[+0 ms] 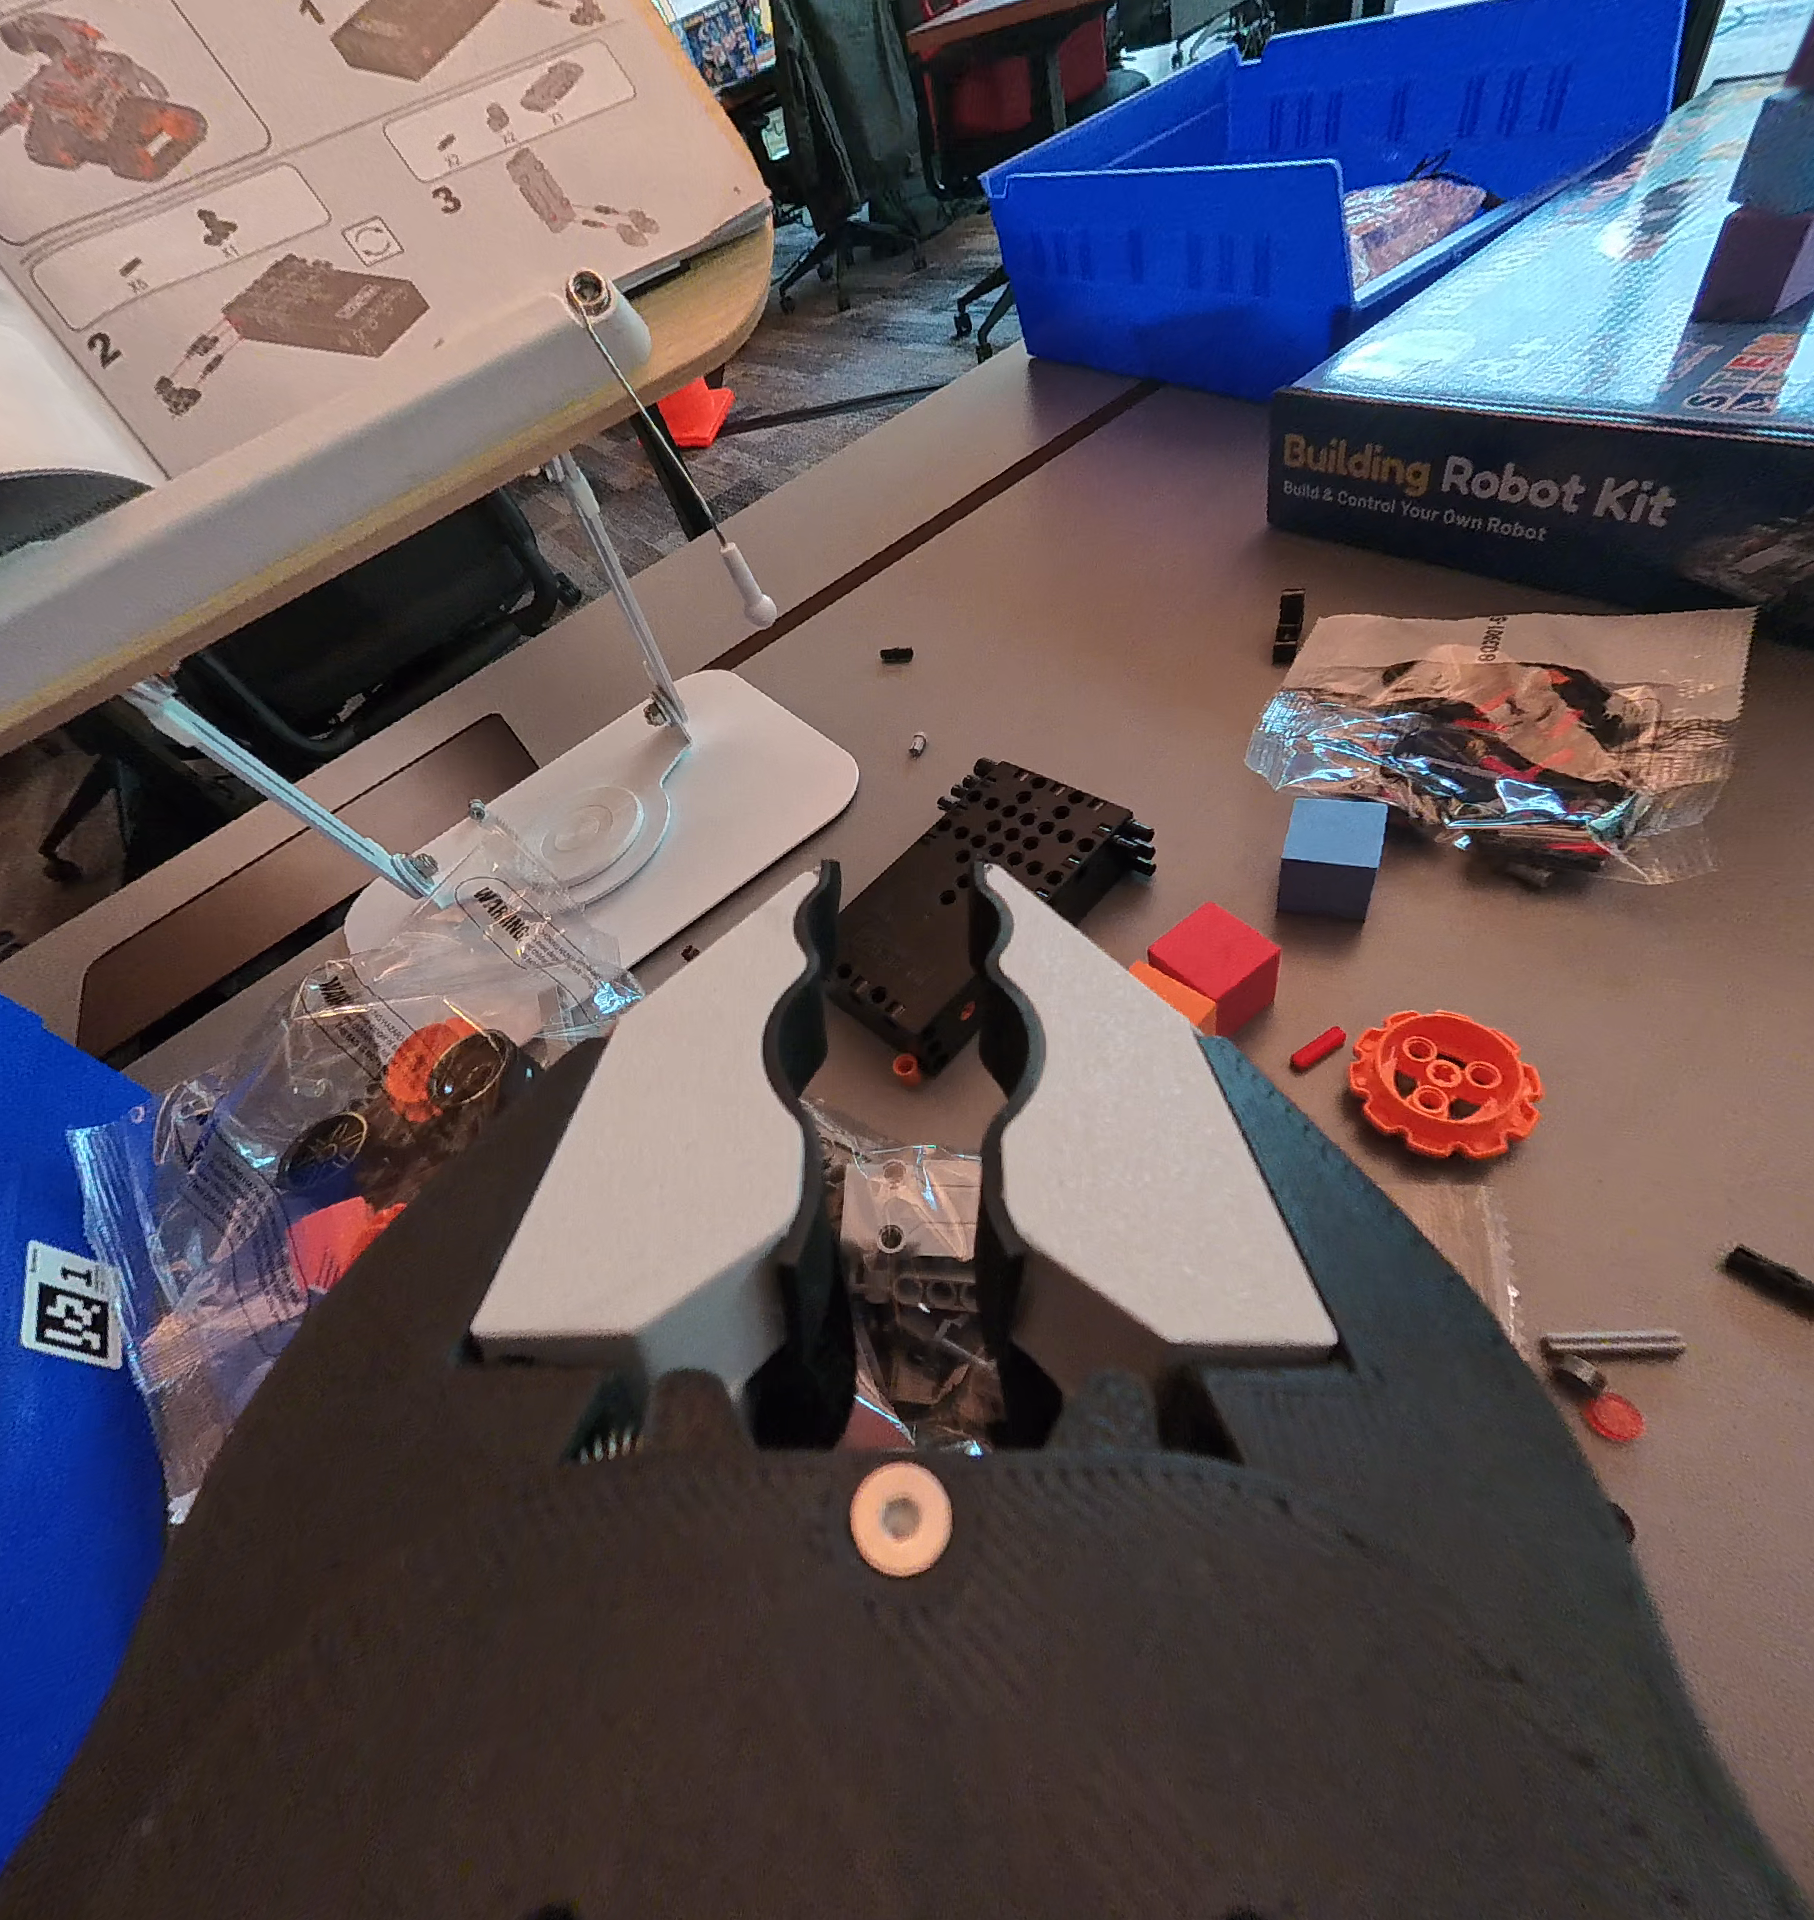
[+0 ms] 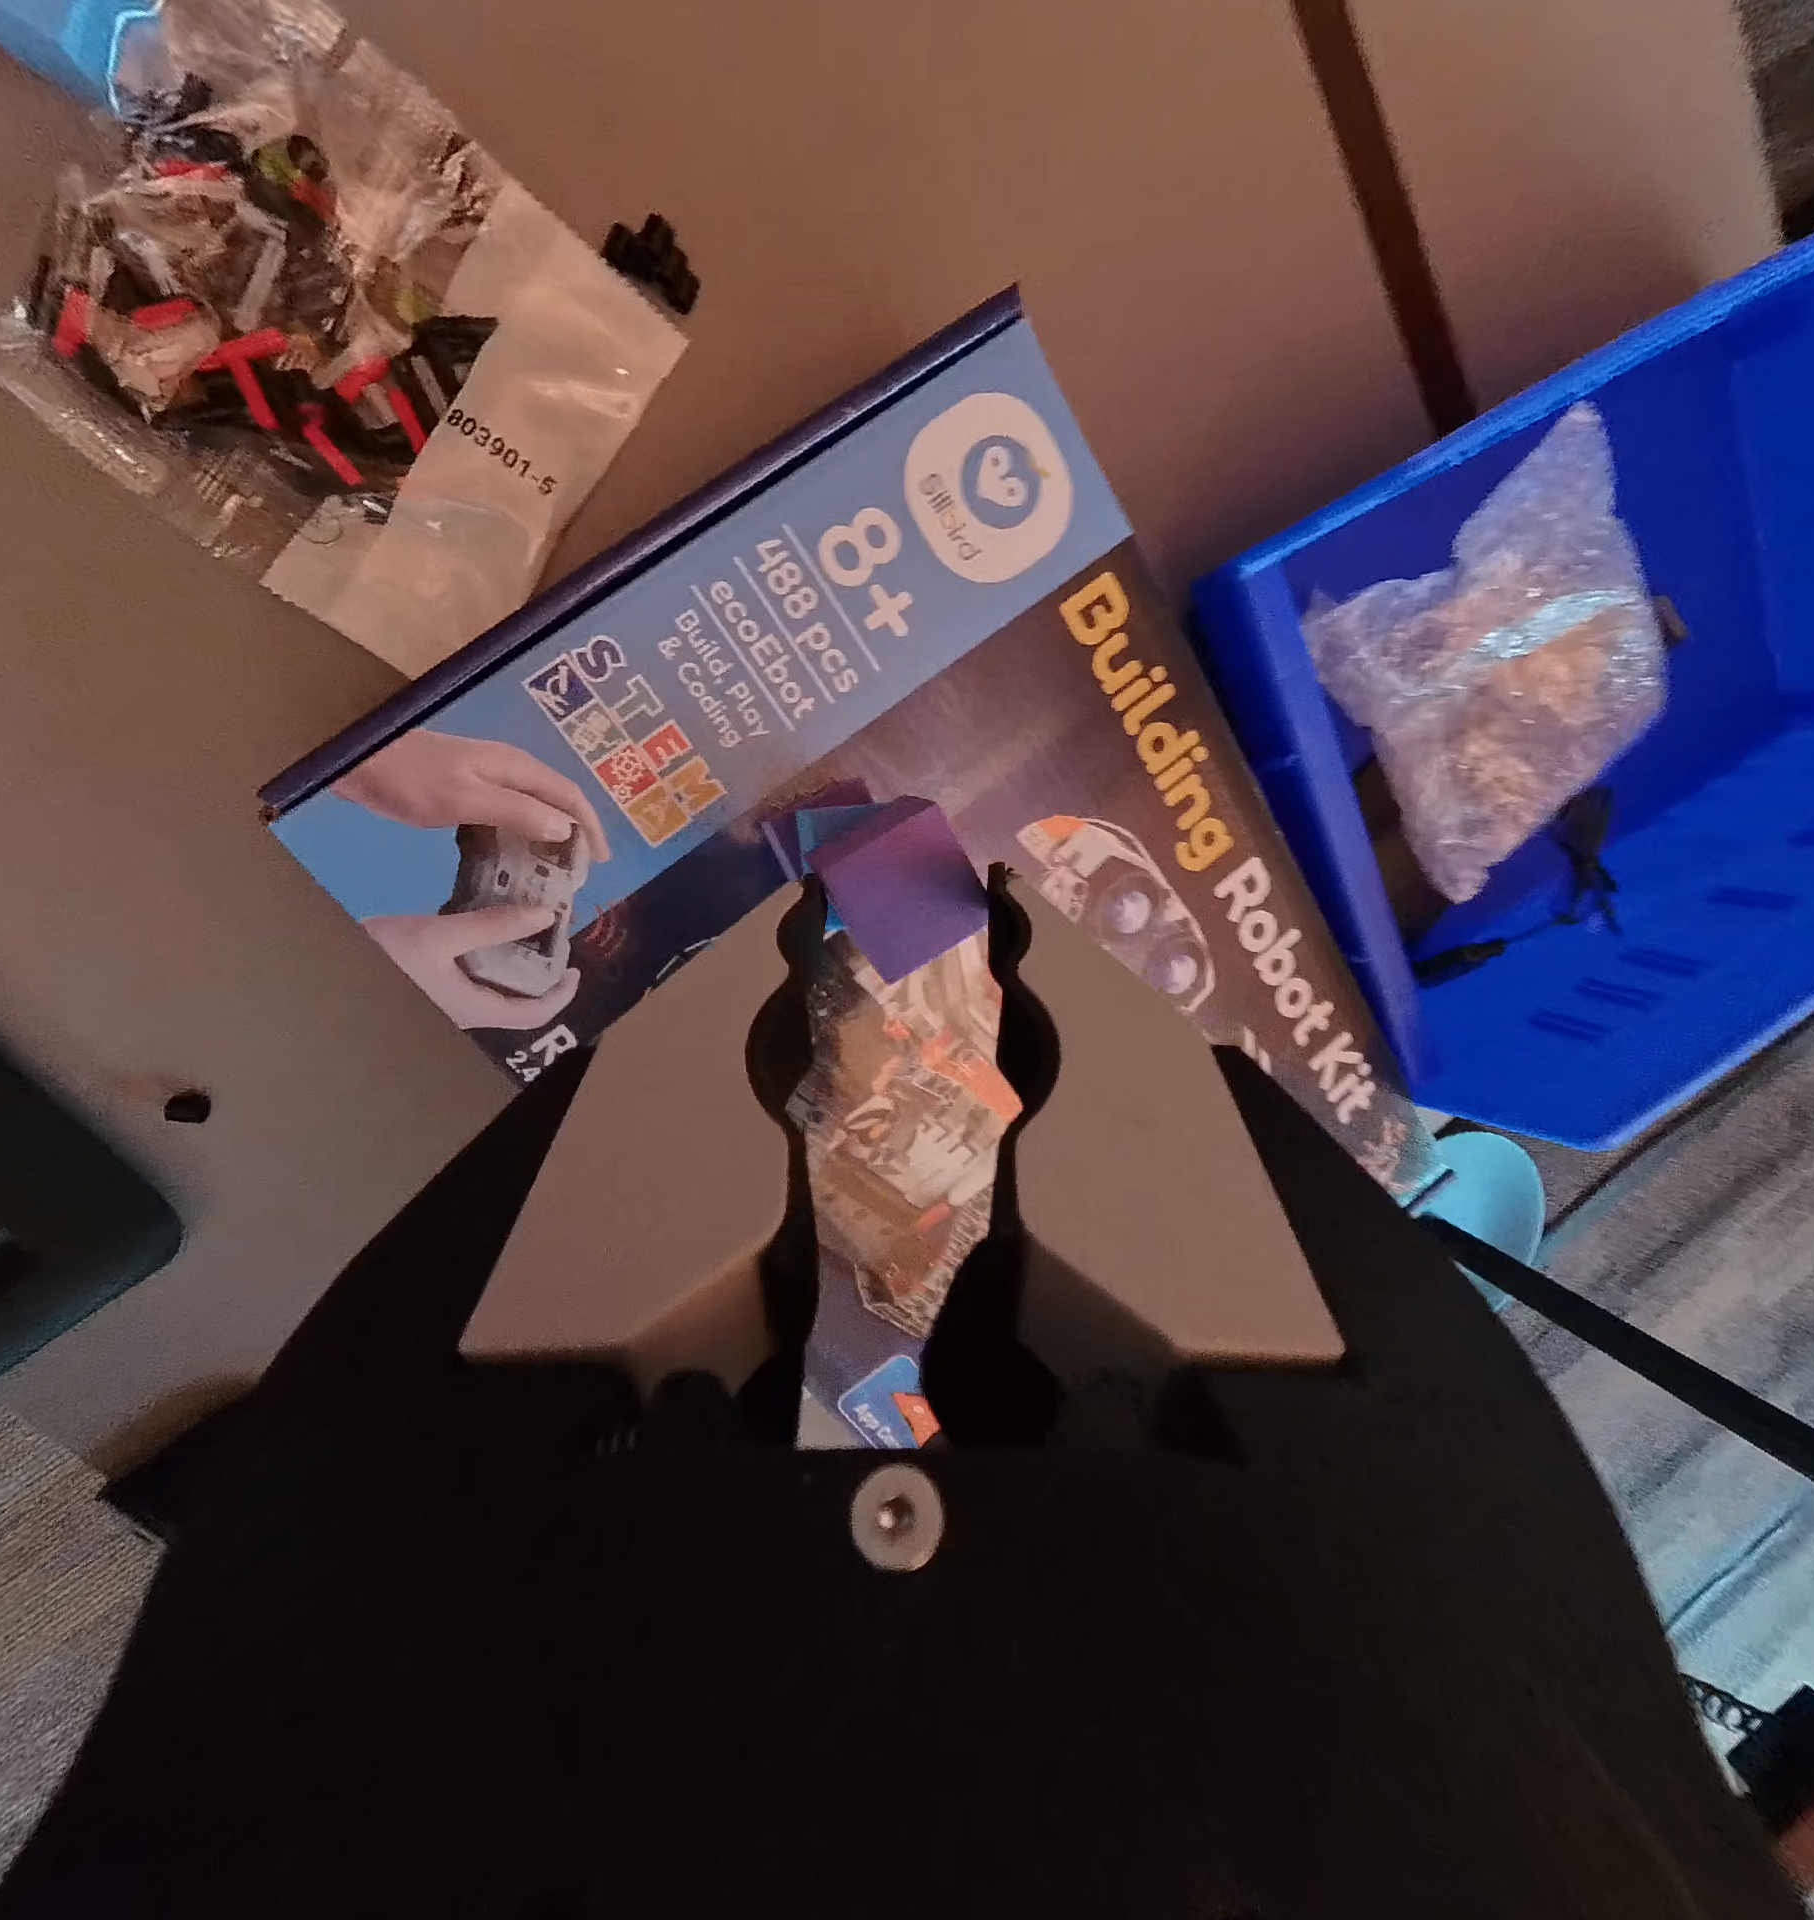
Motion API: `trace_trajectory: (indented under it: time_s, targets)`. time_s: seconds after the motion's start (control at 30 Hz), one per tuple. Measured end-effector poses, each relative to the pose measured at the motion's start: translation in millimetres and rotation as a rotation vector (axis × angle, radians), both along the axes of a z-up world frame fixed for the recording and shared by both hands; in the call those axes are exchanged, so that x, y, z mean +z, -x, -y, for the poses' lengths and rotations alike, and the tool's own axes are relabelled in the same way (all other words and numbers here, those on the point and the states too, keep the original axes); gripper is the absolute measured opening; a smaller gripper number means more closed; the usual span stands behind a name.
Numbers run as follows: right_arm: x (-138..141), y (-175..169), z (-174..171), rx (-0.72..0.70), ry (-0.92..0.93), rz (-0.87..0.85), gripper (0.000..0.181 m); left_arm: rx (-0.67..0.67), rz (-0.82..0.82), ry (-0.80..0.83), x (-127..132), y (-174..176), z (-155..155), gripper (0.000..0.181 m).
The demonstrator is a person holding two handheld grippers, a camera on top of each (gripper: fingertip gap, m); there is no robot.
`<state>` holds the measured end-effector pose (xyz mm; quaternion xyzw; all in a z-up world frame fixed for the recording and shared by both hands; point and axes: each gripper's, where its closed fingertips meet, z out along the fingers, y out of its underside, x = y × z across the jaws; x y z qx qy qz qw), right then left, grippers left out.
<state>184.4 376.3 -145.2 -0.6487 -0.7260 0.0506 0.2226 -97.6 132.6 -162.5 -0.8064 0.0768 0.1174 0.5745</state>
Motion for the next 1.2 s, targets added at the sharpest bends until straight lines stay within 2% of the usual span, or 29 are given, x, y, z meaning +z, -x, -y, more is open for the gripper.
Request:
trace_trajectory:
  time_s: [0.17, 0.3, 0.37, 0.43, 0.53, 0.67, 0.77, 0.9, 1.07, 1.13, 1.2]
  targets:
    - [-4, 3, -1, -0.008, 0.014, -0.001, 0.039, 0.001, 0.0, 0.004, -1, 0, 0, 0.023]
    - [14, 14, 5, 0.009, -0.038, -0.063, 0.042, 0.001, 0.001, 0.003, -1, 1, -1, 0.023]
    - [22, 26, 22, 0.061, -0.065, -0.084, 0.042, 0.0, 0.0, 0.005, -1, 0, -1, 0.023]
    - [21, 47, 53, 0.148, -0.05, -0.114, 0.042, 0.0, -0.001, 0.006, -2, 0, -1, 0.023]
    - [2, 89, 101, 0.3, -0.041, -0.128, 0.045, 0.003, 0.0, 0.006, -2, 1, -1, 0.023]
    - [-45, 136, 152, 0.444, 0.005, -0.082, 0.048, 0.008, 0.005, 0.005, -2, 3, 0, 0.023]
    - [-80, 161, 172, 0.506, 0.019, -0.031, 0.049, 0.005, 0.007, 0.003, -2, 3, 0, 0.023]
    - [-109, 178, 182, 0.563, -0.012, 0.034, 0.044, -0.001, 0.01, 0.009, -4, 2, -2, 0.023]
    - [-119, 182, 181, 0.564, 0.011, 0.055, 0.033, -0.002, 0.008, 0.004, -2, 1, -1, 0.023]
    - [-108, 181, 184, 0.56, 0.026, 0.021, 0.033, 0.0, 0.01, 0.0, -1, 2, -1, 0.023]
    - [-85, 178, 184, 0.546, 0.031, -0.032, 0.033, -0.002, 0.009, 0.0, -1, 1, 0, 0.023]
